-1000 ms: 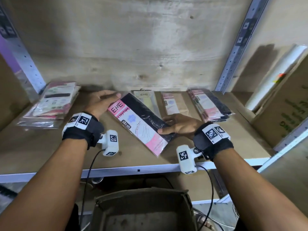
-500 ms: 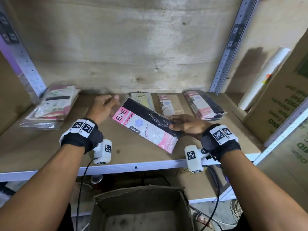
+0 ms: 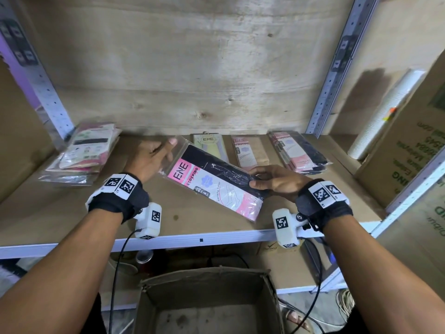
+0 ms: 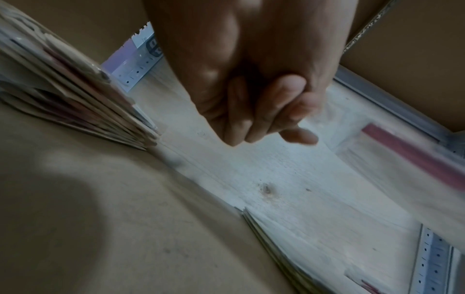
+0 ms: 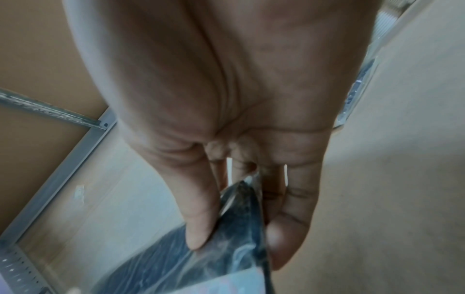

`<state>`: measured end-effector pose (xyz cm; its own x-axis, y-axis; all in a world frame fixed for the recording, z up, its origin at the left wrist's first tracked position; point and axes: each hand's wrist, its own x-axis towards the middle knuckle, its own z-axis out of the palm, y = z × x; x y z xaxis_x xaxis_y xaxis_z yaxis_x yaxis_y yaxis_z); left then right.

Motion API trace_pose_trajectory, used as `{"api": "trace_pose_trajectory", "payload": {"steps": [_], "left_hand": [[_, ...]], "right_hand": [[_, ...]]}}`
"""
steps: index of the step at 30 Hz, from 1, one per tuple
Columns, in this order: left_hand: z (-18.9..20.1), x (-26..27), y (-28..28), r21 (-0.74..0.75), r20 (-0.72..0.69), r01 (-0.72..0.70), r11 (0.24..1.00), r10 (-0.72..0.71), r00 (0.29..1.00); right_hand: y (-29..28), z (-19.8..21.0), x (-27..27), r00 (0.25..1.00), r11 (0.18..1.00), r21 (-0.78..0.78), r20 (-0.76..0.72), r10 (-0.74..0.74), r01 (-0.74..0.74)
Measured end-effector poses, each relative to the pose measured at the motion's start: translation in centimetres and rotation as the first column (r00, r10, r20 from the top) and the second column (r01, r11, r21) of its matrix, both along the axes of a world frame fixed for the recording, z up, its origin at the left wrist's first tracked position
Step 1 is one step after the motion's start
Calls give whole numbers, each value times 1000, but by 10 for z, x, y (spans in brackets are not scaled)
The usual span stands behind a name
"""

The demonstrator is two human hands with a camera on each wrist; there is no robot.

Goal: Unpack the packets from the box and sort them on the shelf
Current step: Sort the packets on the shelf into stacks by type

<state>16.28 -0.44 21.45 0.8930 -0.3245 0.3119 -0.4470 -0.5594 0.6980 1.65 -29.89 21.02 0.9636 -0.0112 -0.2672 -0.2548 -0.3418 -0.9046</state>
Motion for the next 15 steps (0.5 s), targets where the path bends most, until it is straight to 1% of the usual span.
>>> {"api": "trace_pose_trajectory", "payload": {"steps": [2,4,5,7,9,11,15], "left_hand": [[-1,1,0,29,33,-26,999,25,999],[-4,5,-2,26,15,-15,1000,14,1000],[-6,10,-4,-5,-18,2,1000,-2,1000],[-13,20,-10,-141,-102,25,990,-40,994],[-14,27,-17,-258,-157,30,966,-72,985],[-12,29,-25,-312,-184,41,949,-102,978],[-5,27,-37,-410,-212,42,911,-140,967]], "right_hand": [[-1,-1,-1,1000,1000,10,12,-19,19],[-3,0,-1,999,1000,4,39,-29,28],[-5,1,-1,998,1000,-7,53,-22,22],[-11,4,-2,997,1000,-9,73,-8,8],[-17,6,-3,996,1000,-12,88,-4,5],[-25,8,-4,995,1000,-3,96,-13,13],[-38,14,-8,996,1000,20,91,19,-21]]}}
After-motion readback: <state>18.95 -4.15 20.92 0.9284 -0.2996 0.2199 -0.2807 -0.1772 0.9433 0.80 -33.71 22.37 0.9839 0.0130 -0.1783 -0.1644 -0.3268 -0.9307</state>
